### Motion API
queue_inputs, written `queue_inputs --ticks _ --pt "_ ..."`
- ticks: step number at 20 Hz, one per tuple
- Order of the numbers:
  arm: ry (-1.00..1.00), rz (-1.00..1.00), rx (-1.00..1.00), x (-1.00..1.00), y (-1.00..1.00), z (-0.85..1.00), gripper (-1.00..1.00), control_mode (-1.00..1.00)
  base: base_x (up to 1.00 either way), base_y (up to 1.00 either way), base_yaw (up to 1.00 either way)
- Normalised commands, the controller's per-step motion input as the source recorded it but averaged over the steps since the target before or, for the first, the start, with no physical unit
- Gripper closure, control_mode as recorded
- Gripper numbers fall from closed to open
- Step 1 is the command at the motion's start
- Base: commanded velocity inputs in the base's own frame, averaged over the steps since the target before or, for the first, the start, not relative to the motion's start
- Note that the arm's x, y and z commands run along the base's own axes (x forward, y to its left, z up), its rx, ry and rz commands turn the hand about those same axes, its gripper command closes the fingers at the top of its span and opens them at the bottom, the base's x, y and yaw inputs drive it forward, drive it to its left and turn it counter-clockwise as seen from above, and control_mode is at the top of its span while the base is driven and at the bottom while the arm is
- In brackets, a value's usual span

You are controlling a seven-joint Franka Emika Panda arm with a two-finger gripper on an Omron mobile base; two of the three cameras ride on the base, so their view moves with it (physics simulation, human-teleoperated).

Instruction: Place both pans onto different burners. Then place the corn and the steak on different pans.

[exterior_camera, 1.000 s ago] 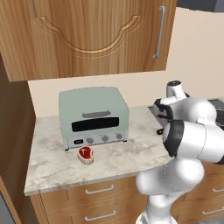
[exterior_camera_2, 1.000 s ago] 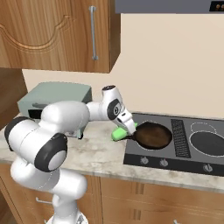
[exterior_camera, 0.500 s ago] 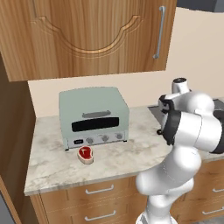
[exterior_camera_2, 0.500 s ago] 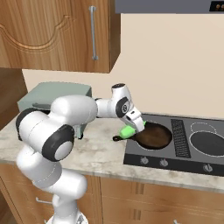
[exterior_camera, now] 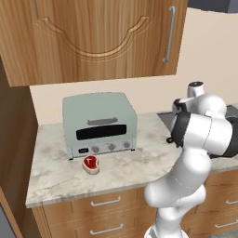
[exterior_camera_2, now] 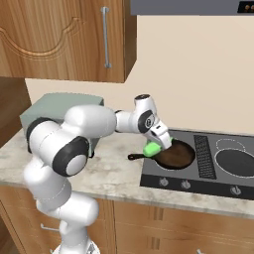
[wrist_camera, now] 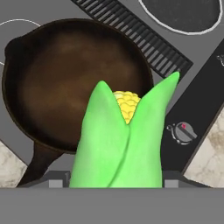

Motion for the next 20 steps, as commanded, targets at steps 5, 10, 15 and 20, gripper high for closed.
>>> queue_inputs --ticks 5,10,15,20 --pt "0.00 0.00 0.00 0.01 -0.23 0.00 1.00 -1.00 0.00 0.00 0.00" --pt "0.00 -0.01 0.00 0.09 -0.05 0.00 1.00 -1.00 0.00 0.00 0.00" --pt "0.00 -0.03 0.00 0.24 -0.08 0.03 1.00 -1.00 0.00 0.00 0.00" --pt "-0.09 -0.22 -0.12 0.02 0.10 -0.24 1.00 -1.00 0.00 0.00 0.00"
